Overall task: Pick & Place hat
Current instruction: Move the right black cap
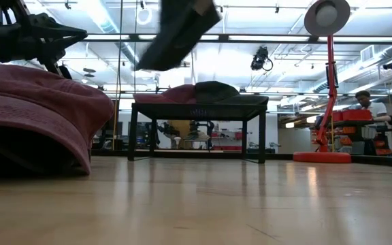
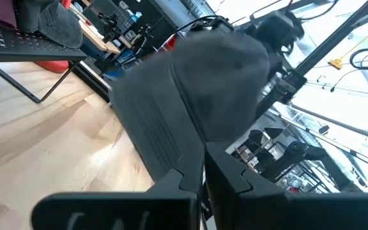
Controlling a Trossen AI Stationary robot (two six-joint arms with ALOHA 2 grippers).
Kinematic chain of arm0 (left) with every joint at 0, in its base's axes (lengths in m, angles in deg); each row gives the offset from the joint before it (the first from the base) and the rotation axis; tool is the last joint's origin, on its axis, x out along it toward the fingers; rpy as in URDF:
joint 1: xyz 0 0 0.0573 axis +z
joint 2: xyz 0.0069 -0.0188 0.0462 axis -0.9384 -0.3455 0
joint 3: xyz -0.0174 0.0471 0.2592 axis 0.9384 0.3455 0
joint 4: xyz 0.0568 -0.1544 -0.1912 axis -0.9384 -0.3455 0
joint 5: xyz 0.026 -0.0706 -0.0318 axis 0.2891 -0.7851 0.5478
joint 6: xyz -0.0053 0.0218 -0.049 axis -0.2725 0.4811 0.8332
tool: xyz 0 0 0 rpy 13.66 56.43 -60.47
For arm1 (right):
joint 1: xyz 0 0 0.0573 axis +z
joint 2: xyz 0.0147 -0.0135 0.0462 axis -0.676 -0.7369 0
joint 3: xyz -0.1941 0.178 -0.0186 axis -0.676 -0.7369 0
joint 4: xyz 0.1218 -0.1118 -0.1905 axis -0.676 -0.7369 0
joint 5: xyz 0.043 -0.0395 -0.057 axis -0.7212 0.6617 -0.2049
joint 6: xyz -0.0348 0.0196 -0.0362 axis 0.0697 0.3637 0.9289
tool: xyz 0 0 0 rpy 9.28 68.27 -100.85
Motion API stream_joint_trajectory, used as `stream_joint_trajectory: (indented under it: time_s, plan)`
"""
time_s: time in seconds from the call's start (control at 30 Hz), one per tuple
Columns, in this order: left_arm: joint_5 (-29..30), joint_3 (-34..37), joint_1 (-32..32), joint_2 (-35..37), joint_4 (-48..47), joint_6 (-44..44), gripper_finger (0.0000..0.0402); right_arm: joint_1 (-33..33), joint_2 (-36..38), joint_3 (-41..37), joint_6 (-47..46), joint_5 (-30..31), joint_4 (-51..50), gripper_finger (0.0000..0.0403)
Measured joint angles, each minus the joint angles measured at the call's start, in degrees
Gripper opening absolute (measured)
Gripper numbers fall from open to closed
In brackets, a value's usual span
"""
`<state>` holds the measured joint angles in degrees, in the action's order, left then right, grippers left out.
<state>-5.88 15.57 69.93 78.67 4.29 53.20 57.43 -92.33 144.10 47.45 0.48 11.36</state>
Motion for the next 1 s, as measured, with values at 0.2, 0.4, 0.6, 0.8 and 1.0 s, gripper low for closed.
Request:
stream_joint_trajectory:
  time_s: [0.2, 0.4, 0.6, 0.8, 1.0]
  plan:
    - [0.0, -0.01, 0.0, 0.0, -0.04, 0.02, 0.0021, -1.45, 3.68, 0.0, 5.33, -7.91, -0.87, 0.0025]
    - [0.0, -0.01, 0.0, 0.0, -0.03, 0.06, 0.0021, -1.83, 6.46, 0.0, 6.54, -17.18, -1.55, 0.0025]
    - [0.0, -0.01, 0.0, 0.01, -0.03, 1.57, 0.0021, -1.31, 12.09, -3.86, 8.76, -18.18, -4.73, 0.0024]
    - [0.0, 0.0, 0.0, 0.0, -0.05, 2.33, 0.0021, -1.33, 21.55, -16.91, 6.55, -18.41, 3.61, 0.0024]
    - [0.36, -0.01, 0.0, 0.0, -0.11, 2.44, 0.0021, -1.33, 27.11, -31.51, 2.11, -16.38, 15.81, 0.0024]
